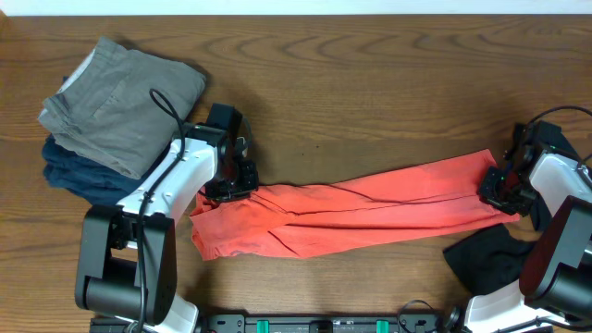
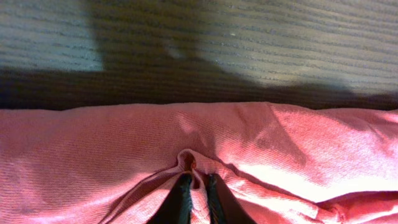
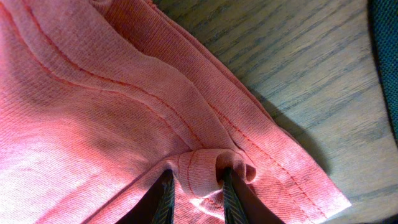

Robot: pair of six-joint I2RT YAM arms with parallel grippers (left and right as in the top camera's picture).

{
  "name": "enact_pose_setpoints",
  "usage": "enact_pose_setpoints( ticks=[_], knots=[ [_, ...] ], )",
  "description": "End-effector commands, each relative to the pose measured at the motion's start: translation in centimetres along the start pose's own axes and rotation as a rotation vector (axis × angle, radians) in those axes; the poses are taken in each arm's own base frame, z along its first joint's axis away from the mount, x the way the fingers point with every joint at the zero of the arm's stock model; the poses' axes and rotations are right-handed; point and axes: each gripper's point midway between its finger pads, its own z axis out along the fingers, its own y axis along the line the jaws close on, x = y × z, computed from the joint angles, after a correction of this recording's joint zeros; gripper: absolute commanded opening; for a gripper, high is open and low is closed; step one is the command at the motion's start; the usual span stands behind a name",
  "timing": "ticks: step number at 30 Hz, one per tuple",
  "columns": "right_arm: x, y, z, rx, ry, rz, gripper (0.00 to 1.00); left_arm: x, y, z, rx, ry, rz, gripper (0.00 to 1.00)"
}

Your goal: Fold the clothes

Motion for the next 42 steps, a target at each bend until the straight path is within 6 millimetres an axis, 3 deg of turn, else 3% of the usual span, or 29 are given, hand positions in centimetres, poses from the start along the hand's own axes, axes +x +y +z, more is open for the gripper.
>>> enact_pose_setpoints(
  ticks=[1,10,16,21,27,38,42],
  knots=[
    [1.1,0.0,0.8,-0.014,0.036,0.016,0.25,0.4,-0.5,-0.3,0.022,0.011,0.006,0.09],
    [1.1,0.0,0.8,-0.014,0.035,0.016,0.24,1.8,-7.0,-4.2,0.318,-0.033,0.172,0.06],
    [1.1,0.0,0.8,-0.014,0.036,0.016,0.25,3.4,-9.8,-3.2,0.319,-0.02,0.287,0.06],
    [1.1,0.0,0.8,-0.014,0.036,0.016,0.25,4.1,-9.5,-1.8,0.21,-0.015,0.273,0.06],
    [1.1,0.0,0.8,-0.015,0.036,0.016,0.25,5.3,-10.2,-1.1,0.197,0.015,0.302,0.06],
    [1.1,0.0,0.8,-0.014,0.036,0.016,0.25,7.8,-12.2,-1.4,0.287,0.114,0.254,0.06],
    [1.1,0.0,0.8,-0.014,0.036,0.016,0.25,8.5,-11.8,-1.4,0.277,0.15,0.236,0.06]
  ],
)
